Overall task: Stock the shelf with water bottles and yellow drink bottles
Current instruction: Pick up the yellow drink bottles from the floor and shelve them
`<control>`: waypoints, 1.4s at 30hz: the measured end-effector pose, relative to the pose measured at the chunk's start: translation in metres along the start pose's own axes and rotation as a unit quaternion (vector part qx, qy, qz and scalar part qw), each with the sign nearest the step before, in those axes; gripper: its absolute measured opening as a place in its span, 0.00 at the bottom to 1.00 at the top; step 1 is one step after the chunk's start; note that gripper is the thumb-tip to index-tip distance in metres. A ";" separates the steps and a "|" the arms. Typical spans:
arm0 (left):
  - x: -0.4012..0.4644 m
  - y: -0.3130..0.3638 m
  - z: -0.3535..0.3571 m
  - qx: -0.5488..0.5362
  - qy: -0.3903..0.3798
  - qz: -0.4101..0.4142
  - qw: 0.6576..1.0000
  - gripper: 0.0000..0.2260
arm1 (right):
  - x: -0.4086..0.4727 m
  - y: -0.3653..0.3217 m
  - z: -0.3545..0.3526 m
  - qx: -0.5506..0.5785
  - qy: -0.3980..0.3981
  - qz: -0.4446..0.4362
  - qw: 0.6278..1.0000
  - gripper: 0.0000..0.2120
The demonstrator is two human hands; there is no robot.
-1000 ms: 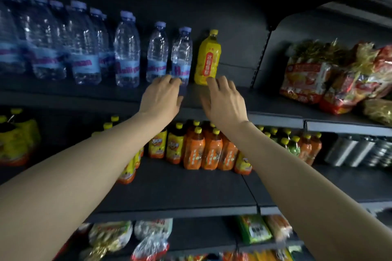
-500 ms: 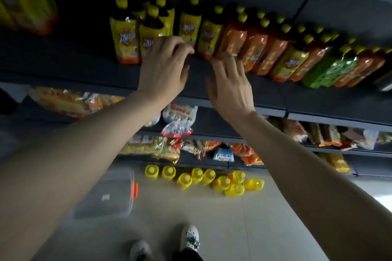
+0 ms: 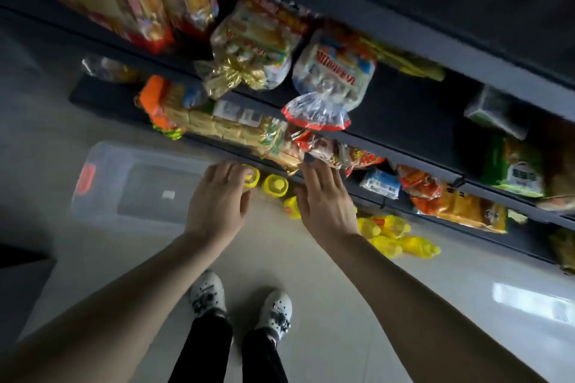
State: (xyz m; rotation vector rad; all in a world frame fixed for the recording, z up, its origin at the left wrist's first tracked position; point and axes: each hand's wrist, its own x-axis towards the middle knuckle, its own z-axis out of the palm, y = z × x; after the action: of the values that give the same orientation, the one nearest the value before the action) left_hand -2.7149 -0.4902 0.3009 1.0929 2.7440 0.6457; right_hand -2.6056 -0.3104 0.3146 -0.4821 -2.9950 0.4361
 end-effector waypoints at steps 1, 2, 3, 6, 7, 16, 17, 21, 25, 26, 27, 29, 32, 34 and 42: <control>-0.010 -0.013 0.024 -0.003 -0.012 -0.015 1.000 0.18 | -0.001 0.005 0.027 0.003 -0.019 0.001 1.000 0.20; -0.019 -0.025 0.047 -0.007 -0.024 -0.032 0.999 0.18 | 0.000 0.010 0.053 0.004 -0.040 0.001 0.999 0.21; -0.027 -0.037 0.070 -0.013 -0.036 -0.050 0.998 0.18 | 0.001 0.015 0.079 0.005 -0.059 0.000 0.998 0.22; -0.048 -0.072 0.135 -0.027 -0.067 -0.090 0.993 0.19 | 0.009 0.027 0.154 0.011 -0.100 -0.001 0.995 0.23; -0.054 -0.084 0.156 -0.028 -0.075 -0.099 0.992 0.19 | 0.012 0.032 0.178 0.015 -0.111 0.001 0.994 0.23; -0.083 -0.168 0.313 0.009 -0.103 -0.131 0.986 0.22 | 0.062 0.061 0.358 0.024 -0.148 0.011 0.989 0.27; -0.081 -0.174 0.322 0.044 -0.087 -0.121 0.988 0.24 | 0.068 0.065 0.375 0.030 -0.141 0.015 0.989 0.27; -0.067 -0.205 0.347 0.123 -0.047 -0.174 0.976 0.39 | 0.086 0.073 0.428 0.071 -0.126 0.049 0.988 0.31; -0.059 -0.229 0.363 0.081 -0.046 -0.219 0.971 0.40 | 0.093 0.072 0.458 0.112 -0.072 0.084 0.987 0.34; -0.058 -0.229 0.366 0.057 -0.040 -0.227 0.971 0.39 | 0.094 0.071 0.462 0.121 -0.060 0.091 0.987 0.34; -0.057 -0.227 0.368 0.039 -0.039 -0.233 0.971 0.39 | 0.094 0.070 0.466 0.129 -0.047 0.098 0.986 0.33; -0.057 -0.226 0.369 0.020 -0.045 -0.239 0.970 0.41 | 0.095 0.067 0.472 0.149 -0.019 0.117 0.982 0.30; -0.057 -0.230 0.366 0.021 -0.066 -0.271 0.960 0.43 | 0.096 0.063 0.474 0.175 -0.018 0.134 0.975 0.26; -0.056 -0.232 0.365 0.024 -0.081 -0.279 0.956 0.45 | 0.097 0.065 0.469 0.182 -0.031 0.139 0.973 0.24; -0.048 -0.233 0.342 0.032 -0.202 -0.298 0.932 0.45 | 0.067 0.060 0.385 0.163 -0.116 0.141 0.970 0.25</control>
State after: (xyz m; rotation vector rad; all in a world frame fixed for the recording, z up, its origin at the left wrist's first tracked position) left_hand -2.7375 -0.5562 -0.1101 0.2971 2.5263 0.2104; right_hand -2.6974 -0.3367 -0.0686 -0.8811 -2.9797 1.0559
